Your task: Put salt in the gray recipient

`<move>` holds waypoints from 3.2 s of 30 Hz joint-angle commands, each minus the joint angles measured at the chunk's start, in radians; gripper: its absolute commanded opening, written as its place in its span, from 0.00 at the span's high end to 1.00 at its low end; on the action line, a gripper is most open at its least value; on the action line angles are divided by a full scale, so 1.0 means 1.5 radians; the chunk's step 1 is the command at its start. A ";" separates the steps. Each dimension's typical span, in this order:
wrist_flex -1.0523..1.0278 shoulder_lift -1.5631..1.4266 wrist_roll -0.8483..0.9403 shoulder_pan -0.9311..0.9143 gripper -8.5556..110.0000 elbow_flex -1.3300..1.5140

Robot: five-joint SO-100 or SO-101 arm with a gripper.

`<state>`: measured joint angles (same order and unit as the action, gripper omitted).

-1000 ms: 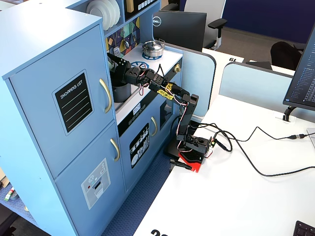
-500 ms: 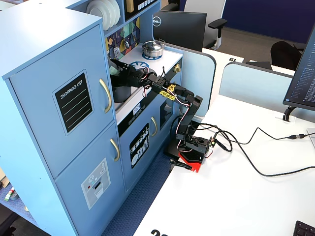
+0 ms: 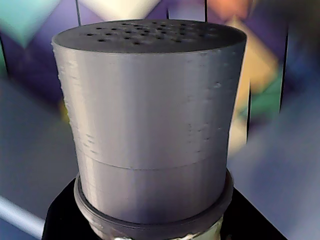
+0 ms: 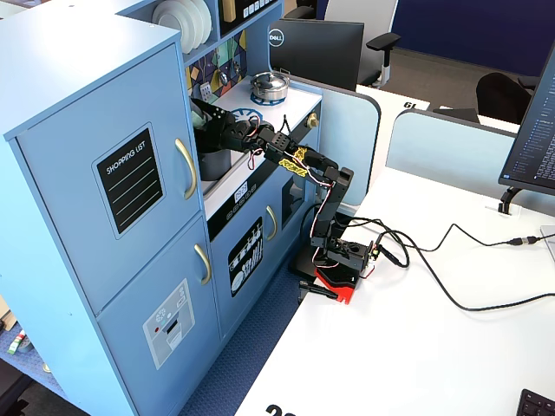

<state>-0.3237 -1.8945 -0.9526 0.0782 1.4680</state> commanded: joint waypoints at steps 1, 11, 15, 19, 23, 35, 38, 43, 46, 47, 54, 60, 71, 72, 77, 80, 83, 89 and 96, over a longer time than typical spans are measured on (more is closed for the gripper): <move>0.008 0.002 0.009 0.012 0.93 -0.097; -0.019 -0.006 0.256 -0.059 0.93 -0.089; -0.021 -0.019 0.402 -0.144 0.93 -0.067; -0.003 -0.030 0.566 -0.238 0.93 -0.047; 0.042 -0.046 0.748 -0.324 0.93 -0.005; 0.202 -0.078 1.263 -0.506 0.93 0.095; 0.223 -0.089 1.376 -0.543 0.93 0.125; 0.269 -0.112 1.550 -0.590 0.93 0.194; 0.258 -0.109 1.616 -0.608 0.93 0.205; 0.261 -0.102 1.635 -0.616 0.93 0.206; 0.252 -0.022 1.676 -0.660 0.93 0.163; 0.232 0.054 1.677 -0.671 0.93 0.108; 0.178 0.169 1.585 -0.652 0.93 -0.027; 0.173 0.177 1.579 -0.652 0.93 -0.037; 0.172 0.193 1.571 -0.650 0.93 -0.053; 0.174 0.194 1.573 -0.649 0.93 -0.052; 0.178 0.191 1.580 -0.648 0.93 -0.041; 0.219 0.182 1.593 -0.641 0.93 0.013; 0.242 0.169 1.599 -0.637 0.93 0.066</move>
<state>0.0077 -1.5907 1.4358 -0.8928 1.5723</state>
